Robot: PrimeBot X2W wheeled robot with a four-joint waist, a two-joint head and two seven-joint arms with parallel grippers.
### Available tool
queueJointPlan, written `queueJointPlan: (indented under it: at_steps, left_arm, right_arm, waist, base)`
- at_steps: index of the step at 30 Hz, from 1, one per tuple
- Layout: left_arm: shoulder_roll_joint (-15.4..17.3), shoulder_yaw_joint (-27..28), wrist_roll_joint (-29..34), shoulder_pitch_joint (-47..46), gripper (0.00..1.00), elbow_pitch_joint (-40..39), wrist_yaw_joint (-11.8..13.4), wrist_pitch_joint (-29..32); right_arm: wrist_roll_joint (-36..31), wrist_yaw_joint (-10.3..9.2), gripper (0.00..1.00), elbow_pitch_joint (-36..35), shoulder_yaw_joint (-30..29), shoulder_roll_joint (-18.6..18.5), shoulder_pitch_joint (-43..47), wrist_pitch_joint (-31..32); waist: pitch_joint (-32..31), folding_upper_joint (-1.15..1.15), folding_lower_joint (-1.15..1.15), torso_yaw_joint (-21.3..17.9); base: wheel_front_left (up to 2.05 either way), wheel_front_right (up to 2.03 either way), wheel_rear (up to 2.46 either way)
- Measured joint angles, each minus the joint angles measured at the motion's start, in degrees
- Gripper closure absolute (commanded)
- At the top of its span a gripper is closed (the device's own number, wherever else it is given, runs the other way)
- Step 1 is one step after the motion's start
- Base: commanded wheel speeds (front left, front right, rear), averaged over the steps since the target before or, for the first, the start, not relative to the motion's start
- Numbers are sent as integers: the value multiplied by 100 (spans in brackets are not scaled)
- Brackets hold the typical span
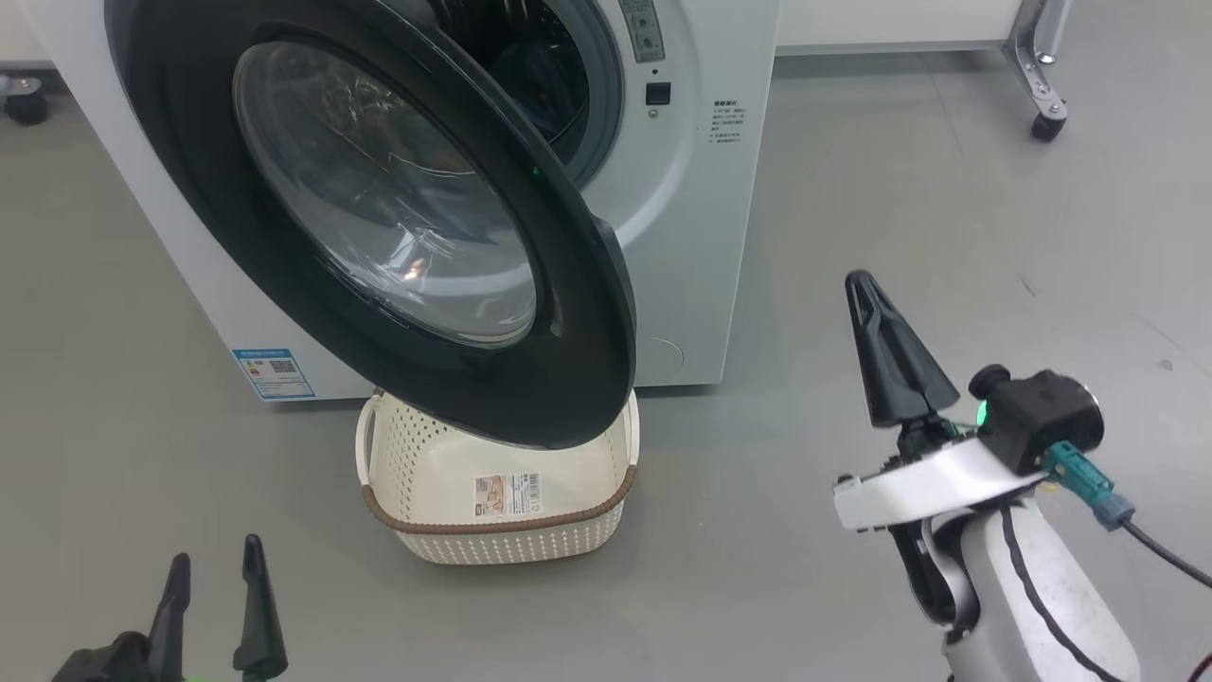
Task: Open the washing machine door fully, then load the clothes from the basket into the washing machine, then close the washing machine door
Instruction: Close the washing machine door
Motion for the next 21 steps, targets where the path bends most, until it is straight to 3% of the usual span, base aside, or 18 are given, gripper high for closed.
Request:
queueJointPlan:
  at_steps: [6, 12, 21]
  left_arm:
    - [-21, -328, 93, -13, 0, 7, -8, 0]
    - [-29, -631, 92, -100, 0, 16, -34, 0]
    - [-38, -1018, 46, -300, 0, -16, -52, 0]
  right_arm:
    - [421, 0, 100, -224, 750, -57, -694, -1]
    - [486, 0, 100, 74, 1290, -59, -791, -1]
    - [393, 0, 100, 773, 1228, -74, -917, -1]
  waist:
    - [78, 0, 0, 192]
    - [188, 0, 0, 443]
    - [495, 0, 0, 1022]
  base:
    - [0, 0, 0]
    - [0, 0, 0]
    - [0, 0, 0]
